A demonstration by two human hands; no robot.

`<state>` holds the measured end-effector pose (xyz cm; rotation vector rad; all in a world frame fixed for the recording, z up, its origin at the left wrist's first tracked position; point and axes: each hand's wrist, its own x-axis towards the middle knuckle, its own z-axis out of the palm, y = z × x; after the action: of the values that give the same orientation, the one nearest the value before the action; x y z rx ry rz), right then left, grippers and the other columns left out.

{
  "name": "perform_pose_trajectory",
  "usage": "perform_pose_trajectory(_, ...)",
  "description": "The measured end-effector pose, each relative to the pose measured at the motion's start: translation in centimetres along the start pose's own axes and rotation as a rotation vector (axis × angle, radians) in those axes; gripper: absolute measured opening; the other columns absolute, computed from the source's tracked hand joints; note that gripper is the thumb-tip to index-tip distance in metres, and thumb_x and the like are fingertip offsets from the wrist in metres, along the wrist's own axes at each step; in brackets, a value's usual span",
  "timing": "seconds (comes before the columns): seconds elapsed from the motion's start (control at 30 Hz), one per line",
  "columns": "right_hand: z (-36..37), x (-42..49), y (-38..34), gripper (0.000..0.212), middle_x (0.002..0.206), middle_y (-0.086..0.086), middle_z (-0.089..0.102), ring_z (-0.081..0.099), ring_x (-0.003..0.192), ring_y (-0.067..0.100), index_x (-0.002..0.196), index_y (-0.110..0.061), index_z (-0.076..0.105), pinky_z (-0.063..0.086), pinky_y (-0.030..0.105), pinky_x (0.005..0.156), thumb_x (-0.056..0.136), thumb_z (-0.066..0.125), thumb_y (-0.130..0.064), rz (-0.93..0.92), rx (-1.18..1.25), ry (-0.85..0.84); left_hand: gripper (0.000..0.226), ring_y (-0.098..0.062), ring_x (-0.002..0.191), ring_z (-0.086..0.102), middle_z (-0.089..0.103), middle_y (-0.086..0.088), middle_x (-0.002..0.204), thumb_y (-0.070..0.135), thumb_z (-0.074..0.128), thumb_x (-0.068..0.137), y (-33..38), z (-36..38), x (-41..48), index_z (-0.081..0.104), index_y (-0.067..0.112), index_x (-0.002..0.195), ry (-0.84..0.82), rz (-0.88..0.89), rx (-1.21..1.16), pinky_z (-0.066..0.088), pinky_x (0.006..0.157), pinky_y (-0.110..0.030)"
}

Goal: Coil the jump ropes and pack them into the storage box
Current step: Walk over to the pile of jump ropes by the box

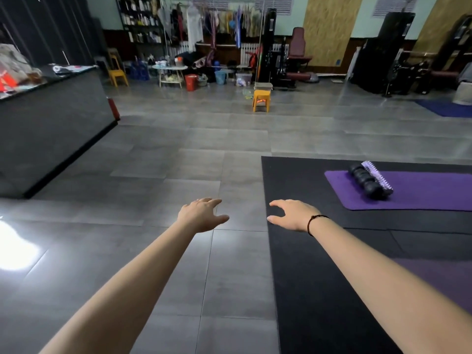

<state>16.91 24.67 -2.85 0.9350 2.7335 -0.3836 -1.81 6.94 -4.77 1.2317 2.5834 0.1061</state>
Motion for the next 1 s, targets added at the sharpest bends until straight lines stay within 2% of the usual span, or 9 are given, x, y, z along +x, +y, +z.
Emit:
perform_pose_trajectory(0.2, 0.1, 7.7, 1.9, 0.059, 0.142, -0.004, 0.043, 0.046, 0.127, 0.021, 0.141, -0.037, 0.032, 0.044, 0.038, 0.093, 0.088, 0.041, -0.06, -0.013, 0.016, -0.033, 0.067, -0.019, 0.142, 0.024, 0.026, 0.007, 0.155, 0.063, 0.044, 0.086, -0.6, 0.6, 8.1, 0.026, 0.039, 0.146, -0.047, 0.008, -0.001, 0.026, 0.11, -0.042)
perform_pose_trajectory(0.33, -0.3, 16.4, 4.0, 0.064, 0.146, -0.001, 0.04, 0.041, 0.132, 0.023, 0.144, -0.036, 0.027, 0.041, 0.041, 0.101, 0.087, 0.043, -0.061, -0.001, 0.033, -0.086, 0.069, -0.022, 0.146, 0.01, 0.014, 0.005, 0.159, 0.063, 0.045, 0.086, -1.2, 0.9, 17.1, 0.019, 0.043, 0.147, -0.203, 0.055, 0.006, 0.016, 0.114, -0.045)
perform_pose_trajectory(0.43, -2.4, 24.6, 5.4, 0.076, 0.15, 0.004, 0.034, 0.036, 0.135, 0.026, 0.149, -0.031, 0.015, 0.038, 0.039, 0.104, 0.087, 0.049, -0.058, 0.019, 0.042, -0.189, 0.074, -0.023, 0.147, 0.003, 0.009, 0.005, 0.16, 0.067, 0.045, 0.084, -1.9, -0.8, 25.7, 0.013, 0.044, 0.147, -0.284, 0.07, -0.01, 0.01, 0.117, -0.047)
perform_pose_trajectory(0.53, -5.9, 32.8, 6.3, 0.084, 0.151, 0.006, 0.031, 0.036, 0.135, 0.026, 0.15, -0.033, 0.004, 0.037, 0.038, 0.105, 0.086, 0.052, -0.056, 0.07, 0.093, -0.24, 0.075, -0.023, 0.147, 0.005, 0.011, 0.005, 0.159, 0.066, 0.046, 0.084, -2.5, -4.0, 34.5, 0.013, 0.044, 0.147, -0.287, 0.068, -0.051, 0.011, 0.117, -0.048)
perform_pose_trajectory(0.73, -11.5, 47.5, 8.4, 0.08, 0.149, 0.007, 0.034, 0.039, 0.132, 0.027, 0.149, -0.036, 0.005, 0.039, 0.037, 0.102, 0.087, 0.052, -0.055, 0.071, 0.138, -0.247, 0.073, -0.027, 0.145, 0.012, 0.017, 0.004, 0.158, 0.063, 0.049, 0.084, -3.1, -9.2, 50.9, 0.018, 0.043, 0.147, -0.297, 0.08, -0.051, 0.015, 0.116, -0.05)
perform_pose_trajectory(1.0, -14.3, 69.7, 17.1, 0.082, 0.153, 0.005, 0.029, 0.036, 0.136, 0.025, 0.149, -0.037, 0.004, 0.034, 0.037, 0.108, 0.085, 0.053, -0.056, 0.121, 0.188, -0.332, 0.075, -0.024, 0.146, 0.009, 0.014, 0.005, 0.159, 0.065, 0.05, 0.083, -1.2, -8.2, 74.2, 0.014, 0.046, 0.146, -0.424, 0.121, 0.005, 0.016, 0.116, -0.048)
